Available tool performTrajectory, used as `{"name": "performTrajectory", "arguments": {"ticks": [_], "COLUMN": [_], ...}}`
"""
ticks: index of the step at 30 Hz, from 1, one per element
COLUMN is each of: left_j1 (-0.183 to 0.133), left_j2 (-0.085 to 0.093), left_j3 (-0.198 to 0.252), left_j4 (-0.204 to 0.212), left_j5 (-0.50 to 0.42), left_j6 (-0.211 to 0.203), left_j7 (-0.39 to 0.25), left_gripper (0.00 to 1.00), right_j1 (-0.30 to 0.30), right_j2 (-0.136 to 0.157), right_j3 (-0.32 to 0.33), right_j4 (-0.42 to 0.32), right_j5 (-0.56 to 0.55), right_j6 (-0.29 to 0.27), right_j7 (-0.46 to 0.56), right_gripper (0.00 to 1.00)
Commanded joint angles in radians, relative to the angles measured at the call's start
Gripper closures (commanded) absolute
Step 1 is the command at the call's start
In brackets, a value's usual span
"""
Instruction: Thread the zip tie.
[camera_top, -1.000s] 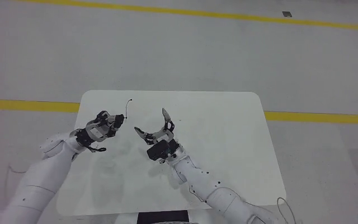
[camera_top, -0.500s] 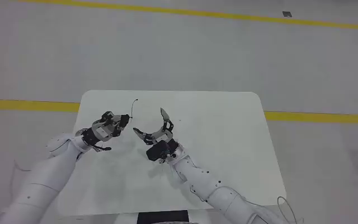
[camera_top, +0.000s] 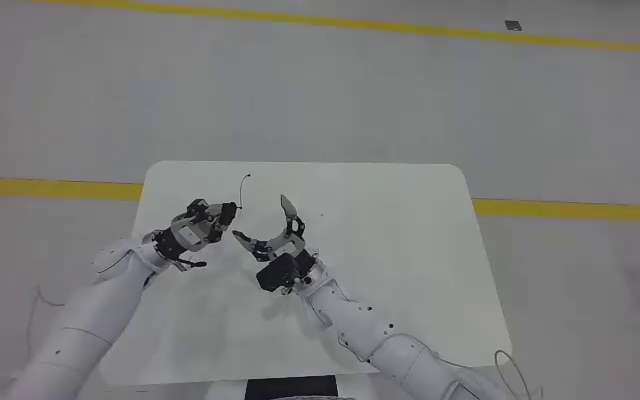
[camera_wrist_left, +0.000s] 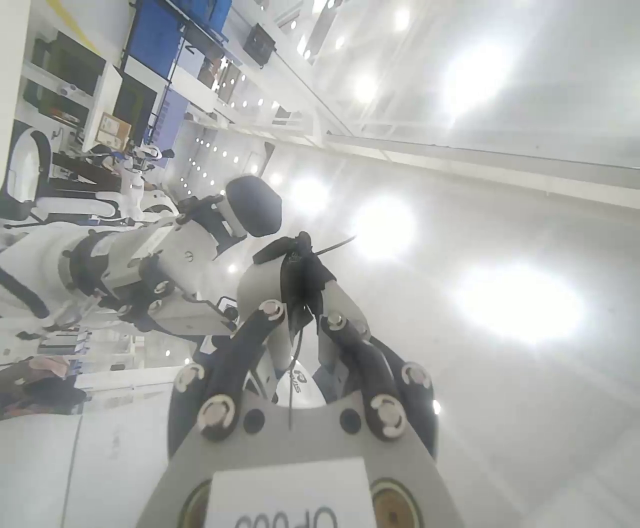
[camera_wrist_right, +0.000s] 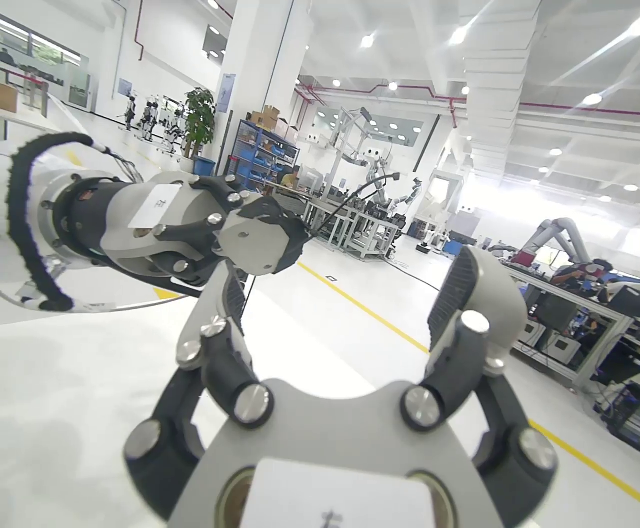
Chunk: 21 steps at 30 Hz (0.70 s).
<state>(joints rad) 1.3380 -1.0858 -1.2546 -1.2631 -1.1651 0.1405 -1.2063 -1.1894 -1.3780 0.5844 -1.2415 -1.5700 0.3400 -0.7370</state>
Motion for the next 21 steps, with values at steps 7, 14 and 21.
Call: {"name": "performTrajectory", "arguments": {"ticks": [7, 14, 21], "left_j1": [0.000, 0.000, 0.000], "left_j2": [0.000, 0.000, 0.000], "left_j3": [0.000, 0.000, 0.000], "left_j4": [0.000, 0.000, 0.000], "left_j5": [0.000, 0.000, 0.000], "left_j6": [0.000, 0.000, 0.000], "left_j7": [0.000, 0.000, 0.000], "left_gripper": [1.00, 1.00, 1.00], "right_j1": [0.002, 0.006, 0.012], "right_j2": [-0.003, -0.007, -0.011], "right_j3": [-0.009, -0.025, -0.041], "right_j4": [0.002, 0.009, 0.013], "right_j5": [0.000, 0.000, 0.000], "right_j6": [0.000, 0.000, 0.000], "right_j7": [-0.004, 0.000, 0.002], "right_gripper": [0.66, 0.70, 0.73]}}
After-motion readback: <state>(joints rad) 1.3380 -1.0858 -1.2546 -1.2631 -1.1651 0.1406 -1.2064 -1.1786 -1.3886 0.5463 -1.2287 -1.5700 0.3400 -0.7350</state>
